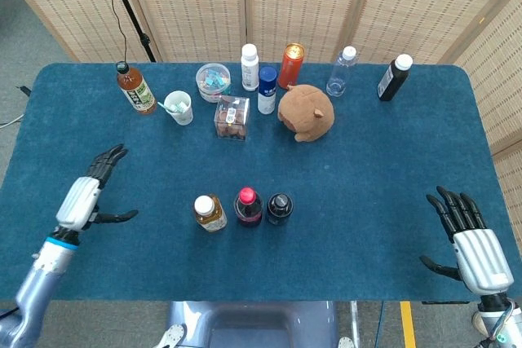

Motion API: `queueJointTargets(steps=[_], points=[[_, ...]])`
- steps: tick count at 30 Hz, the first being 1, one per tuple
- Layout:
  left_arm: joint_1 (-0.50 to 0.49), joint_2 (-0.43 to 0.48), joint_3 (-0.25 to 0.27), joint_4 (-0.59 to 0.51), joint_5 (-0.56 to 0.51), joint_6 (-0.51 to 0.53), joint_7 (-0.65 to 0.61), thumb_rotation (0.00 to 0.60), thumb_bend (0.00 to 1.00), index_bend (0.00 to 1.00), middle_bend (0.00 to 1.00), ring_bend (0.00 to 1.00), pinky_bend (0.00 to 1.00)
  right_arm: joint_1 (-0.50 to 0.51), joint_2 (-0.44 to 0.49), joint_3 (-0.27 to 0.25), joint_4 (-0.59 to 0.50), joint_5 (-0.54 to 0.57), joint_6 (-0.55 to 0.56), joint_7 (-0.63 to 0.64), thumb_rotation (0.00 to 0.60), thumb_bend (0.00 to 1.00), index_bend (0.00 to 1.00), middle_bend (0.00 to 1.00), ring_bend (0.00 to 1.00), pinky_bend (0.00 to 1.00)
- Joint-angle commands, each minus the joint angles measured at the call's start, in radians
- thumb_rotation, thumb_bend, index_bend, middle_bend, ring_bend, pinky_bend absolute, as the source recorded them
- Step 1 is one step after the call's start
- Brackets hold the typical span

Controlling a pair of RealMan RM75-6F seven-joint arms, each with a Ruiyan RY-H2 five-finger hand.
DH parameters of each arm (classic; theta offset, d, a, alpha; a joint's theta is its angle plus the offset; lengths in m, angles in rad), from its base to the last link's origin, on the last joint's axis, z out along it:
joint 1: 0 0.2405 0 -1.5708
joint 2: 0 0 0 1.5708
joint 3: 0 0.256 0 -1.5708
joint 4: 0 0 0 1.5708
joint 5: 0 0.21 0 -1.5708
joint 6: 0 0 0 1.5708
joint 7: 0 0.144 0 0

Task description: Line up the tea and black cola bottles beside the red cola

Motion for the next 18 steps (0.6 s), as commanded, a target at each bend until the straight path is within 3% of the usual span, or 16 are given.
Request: queueJointTargets(steps=[1, 11, 18], points=[[0.106, 0.099, 0.026, -0.103, -0.068, 0.07, 0.122, 0.6, 0.0, 0.0, 0.0, 0.0, 0.0, -0.01, -0.011, 0.024, 0.011, 0.031, 0.018, -0.095, 0.6, 0.0, 0.0, 0.0, 0.0, 0.0], [0.3, 0.171, 0.074, -0.178, -0.067, 0.258, 0.254, 0.6, 0.0, 0.0, 0.0, 0.0, 0.0, -0.033, -0.035, 0.065, -0.018, 0.11, 0.048, -0.244, 0.6, 0.0, 0.0, 0.0, 0.0, 0.0], [0.343, 0.192, 0.083, -0.186, -0.038, 0.267, 0.282, 0.6, 0.0, 0.0, 0.0, 0.0, 0.0, -0.042, -0.027, 0.058, -0.043, 0.093, 0.056, -0.232, 0.6, 0.0, 0.0, 0.0, 0.0, 0.0]])
